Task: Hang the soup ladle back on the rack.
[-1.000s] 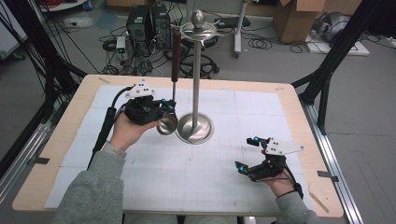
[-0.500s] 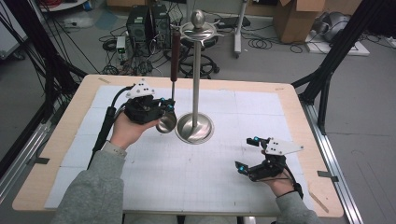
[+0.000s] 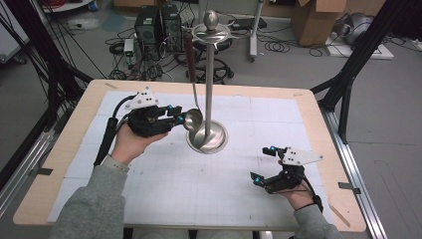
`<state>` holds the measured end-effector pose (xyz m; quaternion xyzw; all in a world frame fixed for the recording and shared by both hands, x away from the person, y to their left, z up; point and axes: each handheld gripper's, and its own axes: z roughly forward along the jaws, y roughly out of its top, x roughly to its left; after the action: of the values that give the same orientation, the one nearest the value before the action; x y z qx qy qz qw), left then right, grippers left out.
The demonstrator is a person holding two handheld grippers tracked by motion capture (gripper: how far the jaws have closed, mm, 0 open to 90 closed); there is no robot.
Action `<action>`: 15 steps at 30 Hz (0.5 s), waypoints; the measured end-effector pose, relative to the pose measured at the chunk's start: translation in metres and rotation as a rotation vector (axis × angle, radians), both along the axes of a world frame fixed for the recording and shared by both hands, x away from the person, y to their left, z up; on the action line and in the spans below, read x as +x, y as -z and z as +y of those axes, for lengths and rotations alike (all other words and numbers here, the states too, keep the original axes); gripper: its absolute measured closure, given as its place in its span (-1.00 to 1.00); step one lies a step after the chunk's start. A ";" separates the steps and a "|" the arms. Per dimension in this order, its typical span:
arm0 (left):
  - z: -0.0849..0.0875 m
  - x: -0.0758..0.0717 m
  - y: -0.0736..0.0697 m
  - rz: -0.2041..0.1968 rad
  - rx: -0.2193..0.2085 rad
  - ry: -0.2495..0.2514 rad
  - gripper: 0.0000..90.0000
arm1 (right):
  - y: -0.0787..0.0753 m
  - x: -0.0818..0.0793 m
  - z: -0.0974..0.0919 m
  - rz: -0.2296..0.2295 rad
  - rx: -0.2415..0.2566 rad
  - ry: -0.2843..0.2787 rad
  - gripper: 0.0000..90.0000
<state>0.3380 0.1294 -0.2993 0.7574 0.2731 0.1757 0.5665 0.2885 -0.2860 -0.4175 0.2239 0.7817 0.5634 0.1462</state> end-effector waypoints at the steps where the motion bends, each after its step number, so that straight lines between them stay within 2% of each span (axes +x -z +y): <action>1: 0.001 -0.001 0.001 -0.009 -0.002 0.008 0.38 | 0.000 0.000 0.000 0.001 0.000 0.000 -0.96; 9: 0.019 -0.011 0.010 -0.073 -0.041 0.047 -0.15 | 0.000 0.000 0.000 0.002 0.000 0.003 -0.96; 12: 0.027 -0.016 0.013 -0.110 -0.057 0.055 -0.34 | 0.000 0.000 0.000 0.001 0.000 0.003 -0.96; 15: 0.036 -0.020 0.016 -0.124 -0.043 0.042 -0.57 | 0.000 0.000 0.000 0.003 0.000 0.006 -0.96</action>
<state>0.3180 0.1655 -0.3148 0.7384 0.2251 0.2044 0.6019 0.2881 -0.2861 -0.4172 0.2269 0.7812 0.5627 0.1469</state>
